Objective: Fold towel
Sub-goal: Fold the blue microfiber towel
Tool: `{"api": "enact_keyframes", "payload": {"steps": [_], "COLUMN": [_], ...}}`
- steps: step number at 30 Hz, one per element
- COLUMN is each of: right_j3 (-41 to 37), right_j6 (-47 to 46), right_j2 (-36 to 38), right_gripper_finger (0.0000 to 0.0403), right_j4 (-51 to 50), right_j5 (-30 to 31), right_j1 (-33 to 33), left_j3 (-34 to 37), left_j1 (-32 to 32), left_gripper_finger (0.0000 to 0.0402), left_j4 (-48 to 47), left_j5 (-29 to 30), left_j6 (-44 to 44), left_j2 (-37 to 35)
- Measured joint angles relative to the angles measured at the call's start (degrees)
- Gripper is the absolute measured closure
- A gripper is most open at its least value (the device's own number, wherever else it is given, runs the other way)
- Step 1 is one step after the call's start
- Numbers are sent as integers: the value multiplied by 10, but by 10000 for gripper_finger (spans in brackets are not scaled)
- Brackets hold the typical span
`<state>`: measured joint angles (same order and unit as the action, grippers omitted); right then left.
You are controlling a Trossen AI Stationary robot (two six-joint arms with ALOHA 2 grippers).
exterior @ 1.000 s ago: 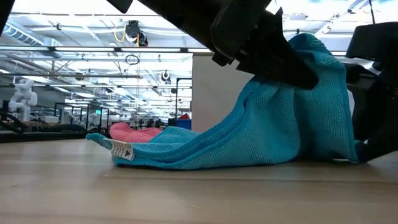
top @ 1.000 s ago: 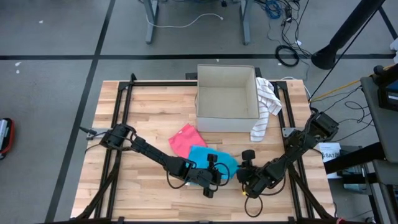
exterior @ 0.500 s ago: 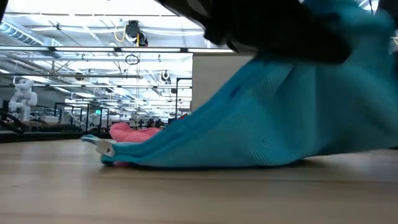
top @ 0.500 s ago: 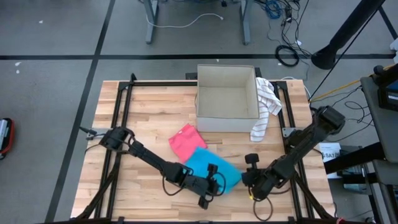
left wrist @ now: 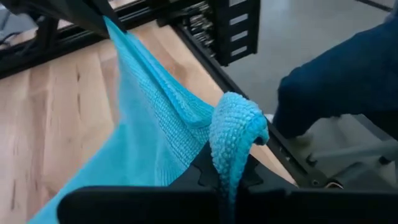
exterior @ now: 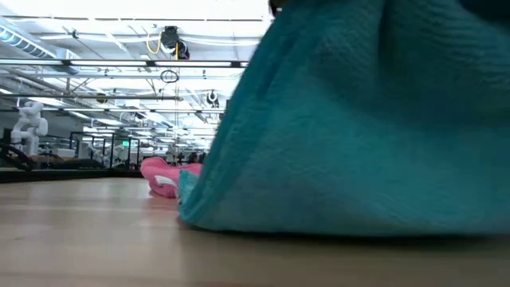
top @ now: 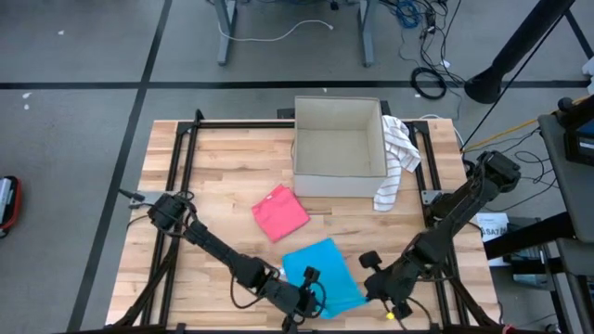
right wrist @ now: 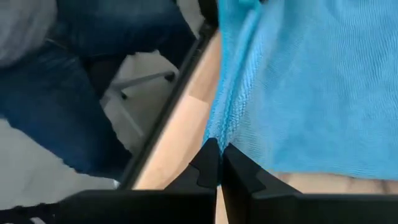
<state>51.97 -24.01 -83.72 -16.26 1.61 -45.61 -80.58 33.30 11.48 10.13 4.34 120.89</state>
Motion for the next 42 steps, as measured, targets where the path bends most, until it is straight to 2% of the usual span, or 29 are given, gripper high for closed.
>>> {"api": "enact_keyframes", "payload": {"steps": [7, 13, 17, 21, 31, 37, 42], "right_j3": [0, 0, 0, 0, 0, 0, 0], "right_j6": [43, 70, 88, 103, 88, 99, 114], "right_j2": [-11, -11, -11, -11, -11, -12, -28], "right_gripper_finger": [403, 403, 403, 403, 403, 403, 403], "right_j4": [-3, -4, -4, -3, 1, 14, 14], "right_j5": [13, 16, 15, 14, 30, 28, 27], "right_j1": [41, 81, 104, 121, 160, 189, 214], "left_j3": [0, 0, 0, 19, 102, 121, 131], "left_j1": [51, 77, 85, 87, 99, 98, 97], "left_gripper_finger": [399, 399, 399, 399, 399, 397, 362], "left_j4": [-8, -32, -31, -32, -12, -15, -21], "left_j5": [162, 339, 409, 455, 581, 582, 575], "left_j6": [-54, -103, -131, -179, -366, -426, -453], "left_j2": [0, 0, 0, 0, 0, 0, 0]}}
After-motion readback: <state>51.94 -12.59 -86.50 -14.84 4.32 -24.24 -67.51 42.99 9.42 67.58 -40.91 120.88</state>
